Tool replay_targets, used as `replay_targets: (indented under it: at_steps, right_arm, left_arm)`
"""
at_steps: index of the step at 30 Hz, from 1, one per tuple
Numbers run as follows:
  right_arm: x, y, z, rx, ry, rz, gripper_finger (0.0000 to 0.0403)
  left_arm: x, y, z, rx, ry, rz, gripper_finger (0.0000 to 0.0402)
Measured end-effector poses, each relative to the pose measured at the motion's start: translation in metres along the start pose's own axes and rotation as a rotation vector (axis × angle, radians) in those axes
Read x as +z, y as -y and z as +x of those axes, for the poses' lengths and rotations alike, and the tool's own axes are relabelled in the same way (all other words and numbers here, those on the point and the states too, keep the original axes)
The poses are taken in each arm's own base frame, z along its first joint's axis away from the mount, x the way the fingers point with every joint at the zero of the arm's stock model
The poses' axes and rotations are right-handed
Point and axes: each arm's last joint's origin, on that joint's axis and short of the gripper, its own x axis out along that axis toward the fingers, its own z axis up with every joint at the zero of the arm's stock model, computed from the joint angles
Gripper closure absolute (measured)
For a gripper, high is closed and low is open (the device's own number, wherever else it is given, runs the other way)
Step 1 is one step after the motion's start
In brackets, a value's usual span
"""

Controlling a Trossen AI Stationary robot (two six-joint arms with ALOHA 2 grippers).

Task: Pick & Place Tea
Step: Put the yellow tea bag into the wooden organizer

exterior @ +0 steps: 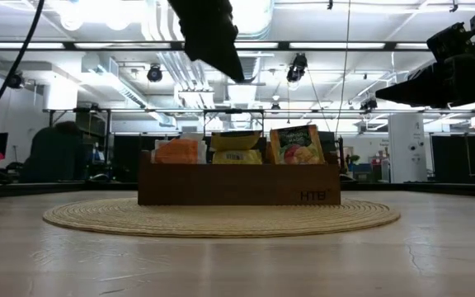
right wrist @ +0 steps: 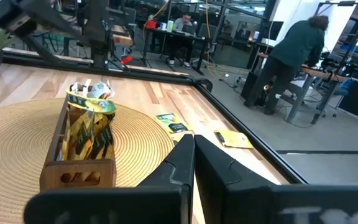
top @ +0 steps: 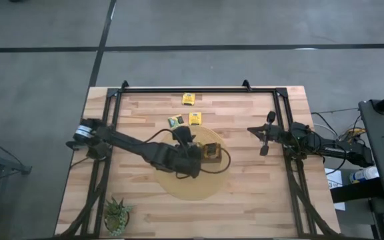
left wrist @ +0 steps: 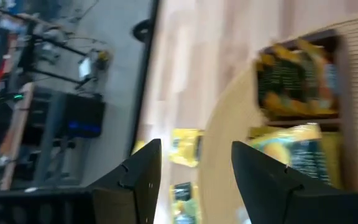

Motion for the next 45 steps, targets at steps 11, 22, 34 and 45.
replay_targets:
  at_steps: [11, 22, 34, 45]
  right_arm:
    - [0.0, 0.0, 0.0, 0.0, 0.0, 0.0, 0.0394]
    - [0.0, 0.0, 0.0, 0.0, 0.0, 0.0, 0.0394]
    - [0.0, 0.0, 0.0, 0.0, 0.0, 0.0, 0.0394]
    - [0.0, 0.0, 0.0, 0.0, 0.0, 0.0, 0.0394]
  left_arm:
    - [-0.028, 0.043, 0.03, -0.15, 0.022, 0.006, 0.0213]
    - [-0.037, 0.065, 0.048, -0.171, 0.014, 0.006, 0.0213]
    - [-0.04, 0.073, 0.058, -0.115, 0.004, 0.08, 0.0213]
    - [-0.043, 0.07, 0.061, -0.068, -0.015, 0.287, 0.0213]
